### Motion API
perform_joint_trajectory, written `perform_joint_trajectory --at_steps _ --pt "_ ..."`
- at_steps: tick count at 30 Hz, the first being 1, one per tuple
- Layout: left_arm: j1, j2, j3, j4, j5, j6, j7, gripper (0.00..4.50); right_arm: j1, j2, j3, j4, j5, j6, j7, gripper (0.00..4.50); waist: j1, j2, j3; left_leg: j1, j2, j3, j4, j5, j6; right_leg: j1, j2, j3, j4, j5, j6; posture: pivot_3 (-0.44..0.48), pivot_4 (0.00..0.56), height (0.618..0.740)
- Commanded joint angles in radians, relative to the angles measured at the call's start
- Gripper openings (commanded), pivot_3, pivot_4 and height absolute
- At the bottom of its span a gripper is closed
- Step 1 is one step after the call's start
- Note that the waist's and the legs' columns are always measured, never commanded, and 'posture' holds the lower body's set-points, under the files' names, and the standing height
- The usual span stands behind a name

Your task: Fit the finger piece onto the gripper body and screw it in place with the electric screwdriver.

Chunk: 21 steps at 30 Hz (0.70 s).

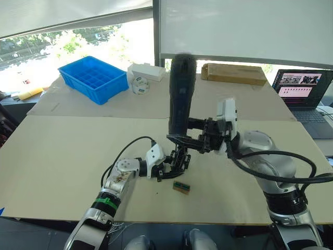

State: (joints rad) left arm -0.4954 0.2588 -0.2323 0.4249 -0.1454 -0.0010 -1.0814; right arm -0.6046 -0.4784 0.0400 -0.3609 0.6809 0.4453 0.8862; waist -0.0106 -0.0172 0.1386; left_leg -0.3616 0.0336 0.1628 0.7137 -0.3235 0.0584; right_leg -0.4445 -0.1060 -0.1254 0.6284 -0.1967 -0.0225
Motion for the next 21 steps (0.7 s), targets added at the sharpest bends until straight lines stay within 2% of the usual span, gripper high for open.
perform_joint_trajectory --at_steps 1,14,15,18,21 --pt "0.014 0.006 -0.013 0.021 0.035 0.022 0.038 2.33 -0.055 0.013 -0.096 -0.088 0.086 -0.059 0.011 1.94 0.001 0.000 0.000 0.000 0.000 0.000 0.000 0.000 0.000 0.001 0.000 0.000 0.000 0.000 0.000 0.000 0.150 0.740" --pt "0.030 -0.015 0.021 0.006 -0.007 0.043 0.084 2.33 -0.067 -0.066 -0.155 -0.130 0.150 -0.019 0.019 1.94 0.003 0.000 0.000 0.003 0.000 -0.001 0.000 -0.001 0.002 0.004 -0.005 0.001 -0.001 0.001 0.001 0.000 0.150 0.740" --pt "0.034 -0.011 0.023 0.001 -0.009 0.045 0.084 3.35 -0.064 -0.077 -0.159 -0.138 0.156 -0.015 0.022 1.94 0.003 0.000 0.000 0.003 0.000 -0.001 0.000 -0.001 0.002 0.004 -0.006 0.001 -0.001 0.001 0.001 0.000 0.150 0.740" --pt "0.052 0.007 0.038 -0.027 -0.021 0.054 0.084 4.41 -0.055 -0.109 -0.179 -0.169 0.190 0.007 0.009 1.94 0.000 0.000 0.000 0.003 0.000 -0.002 0.000 -0.001 0.002 0.004 -0.006 0.001 -0.001 0.001 0.001 0.000 0.150 0.740" --pt "0.070 0.029 0.054 -0.057 -0.040 0.063 0.068 4.41 -0.051 -0.142 -0.206 -0.186 0.218 0.033 -0.010 1.94 -0.004 0.000 0.000 0.003 0.001 -0.002 -0.001 -0.001 0.002 0.003 -0.006 0.002 -0.001 0.001 0.001 0.000 0.150 0.740"
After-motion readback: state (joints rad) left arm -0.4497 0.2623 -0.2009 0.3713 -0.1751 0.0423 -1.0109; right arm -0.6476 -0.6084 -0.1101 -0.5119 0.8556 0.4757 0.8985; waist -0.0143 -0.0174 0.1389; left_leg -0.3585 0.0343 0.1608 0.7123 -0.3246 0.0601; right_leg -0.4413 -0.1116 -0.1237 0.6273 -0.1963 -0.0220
